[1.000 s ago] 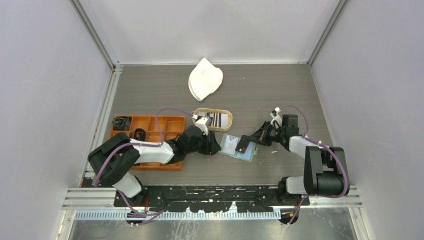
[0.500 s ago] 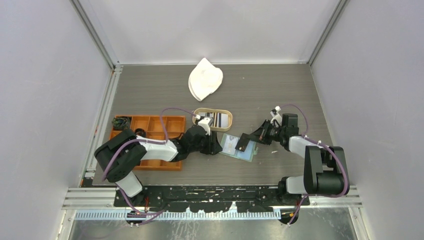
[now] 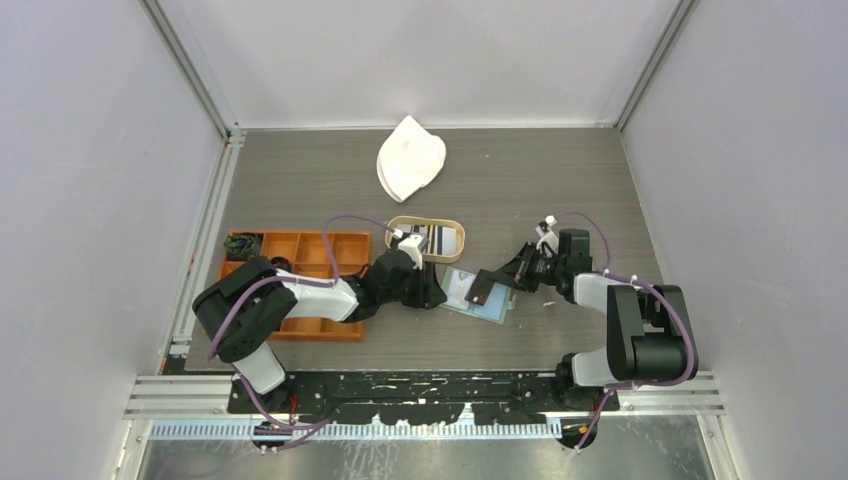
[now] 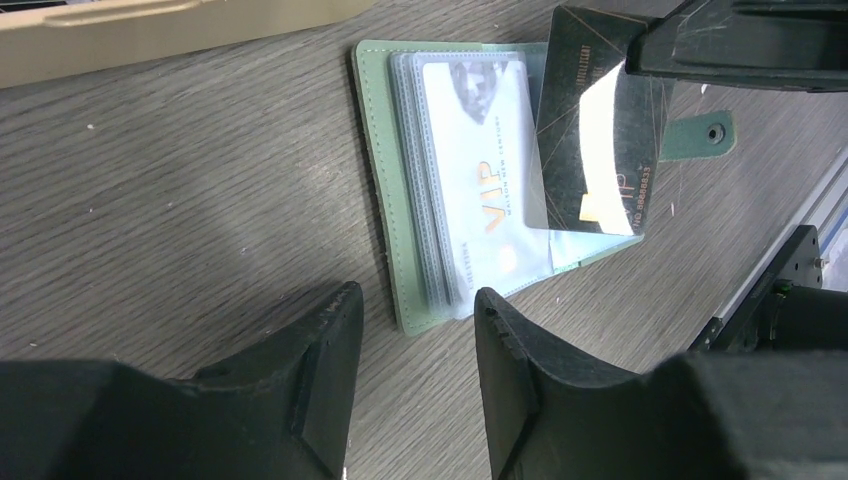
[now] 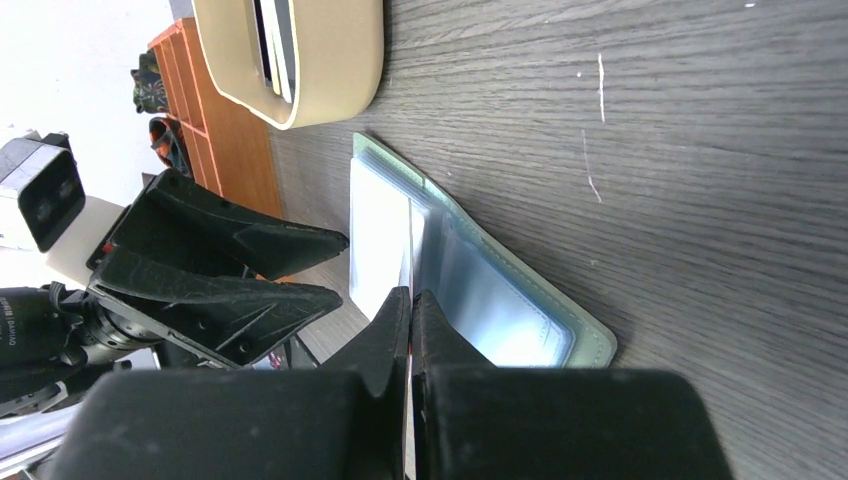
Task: Put the credit cards into the card holder
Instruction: Insert the credit card into the card holder.
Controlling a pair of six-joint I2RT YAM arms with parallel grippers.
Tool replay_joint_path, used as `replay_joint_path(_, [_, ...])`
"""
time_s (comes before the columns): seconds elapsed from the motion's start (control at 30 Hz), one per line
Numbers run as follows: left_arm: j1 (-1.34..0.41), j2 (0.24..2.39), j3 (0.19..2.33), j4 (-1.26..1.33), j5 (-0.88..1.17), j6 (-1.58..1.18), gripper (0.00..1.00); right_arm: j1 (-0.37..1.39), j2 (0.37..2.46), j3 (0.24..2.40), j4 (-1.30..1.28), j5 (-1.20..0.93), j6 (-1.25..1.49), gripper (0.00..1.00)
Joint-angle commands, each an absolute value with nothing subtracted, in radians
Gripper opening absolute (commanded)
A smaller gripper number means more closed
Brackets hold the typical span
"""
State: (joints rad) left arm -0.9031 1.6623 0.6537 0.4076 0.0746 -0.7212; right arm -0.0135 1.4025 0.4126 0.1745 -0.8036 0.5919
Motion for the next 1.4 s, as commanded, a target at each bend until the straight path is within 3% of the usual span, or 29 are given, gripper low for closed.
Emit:
replay_joint_path(0.0, [-0.907,1.678,0.679,0.417,0.088,-0.724,0.46,-0.003,1.413,0.398,0.251,-0.826,0.633,0.01])
replay_joint_path(1.37, [-0.906,1.746,0.739,0.420,0.154,-0.724,0.39,0.045,1.528,0.391,0.302,-0.859,0.694,0.02])
